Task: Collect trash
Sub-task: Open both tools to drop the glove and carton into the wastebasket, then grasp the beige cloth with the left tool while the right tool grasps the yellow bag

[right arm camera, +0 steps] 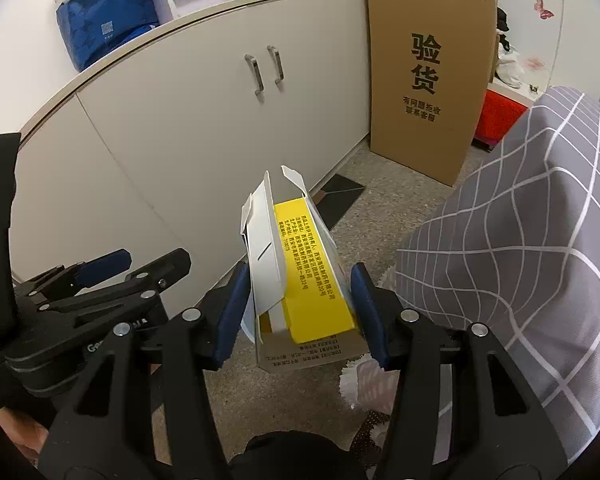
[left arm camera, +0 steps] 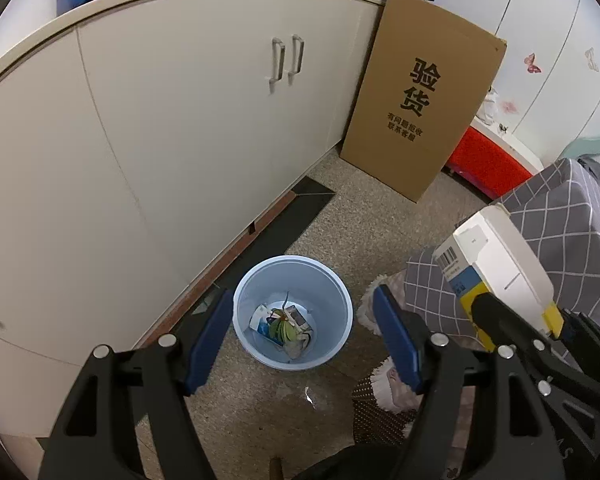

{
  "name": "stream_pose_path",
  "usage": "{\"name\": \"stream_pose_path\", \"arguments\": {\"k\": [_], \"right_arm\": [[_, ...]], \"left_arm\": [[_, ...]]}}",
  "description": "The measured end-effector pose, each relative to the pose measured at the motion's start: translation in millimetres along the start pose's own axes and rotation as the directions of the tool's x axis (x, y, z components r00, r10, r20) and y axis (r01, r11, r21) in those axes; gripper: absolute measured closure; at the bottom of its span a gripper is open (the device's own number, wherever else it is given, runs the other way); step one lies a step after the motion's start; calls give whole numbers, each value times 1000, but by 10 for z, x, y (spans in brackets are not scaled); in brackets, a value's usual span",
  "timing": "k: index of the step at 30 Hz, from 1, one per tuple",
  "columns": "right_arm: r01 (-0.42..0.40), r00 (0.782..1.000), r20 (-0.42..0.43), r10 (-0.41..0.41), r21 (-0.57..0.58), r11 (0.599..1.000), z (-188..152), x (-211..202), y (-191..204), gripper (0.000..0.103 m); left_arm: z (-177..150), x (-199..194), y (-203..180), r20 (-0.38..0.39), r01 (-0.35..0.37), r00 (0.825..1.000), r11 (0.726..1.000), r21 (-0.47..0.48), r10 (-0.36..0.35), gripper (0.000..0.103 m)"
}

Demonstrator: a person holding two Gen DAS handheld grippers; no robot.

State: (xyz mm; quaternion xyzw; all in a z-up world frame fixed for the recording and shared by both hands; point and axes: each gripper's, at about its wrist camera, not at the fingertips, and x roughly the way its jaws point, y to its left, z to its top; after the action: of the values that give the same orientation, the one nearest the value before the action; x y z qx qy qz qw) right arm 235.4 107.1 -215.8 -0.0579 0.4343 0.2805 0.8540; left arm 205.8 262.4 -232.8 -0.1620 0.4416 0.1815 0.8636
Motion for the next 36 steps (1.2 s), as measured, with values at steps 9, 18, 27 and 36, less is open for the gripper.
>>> {"name": "stream_pose_path", "arguments": {"k": [9,18,27,36], "right_arm": [[-12,1000,6,12,-24,1000,113,91,175,52],[-29,996,79,32,-41,999,327,294,329,15],[30,998,50,-28,-29,999,219,102,231,15],[8,991,136,-15,48,999,176,-593,-72,15]], "left_arm": [[-45,-20,211,6,-41,999,999,-26,41,29],[-42,-30,414,11,-122,992,991,-46,123,28],[-41,-269,304,59,-133,989,991,-24,135,26],[-60,-800,-40,158,-87,984,996,28,81,24]]}}
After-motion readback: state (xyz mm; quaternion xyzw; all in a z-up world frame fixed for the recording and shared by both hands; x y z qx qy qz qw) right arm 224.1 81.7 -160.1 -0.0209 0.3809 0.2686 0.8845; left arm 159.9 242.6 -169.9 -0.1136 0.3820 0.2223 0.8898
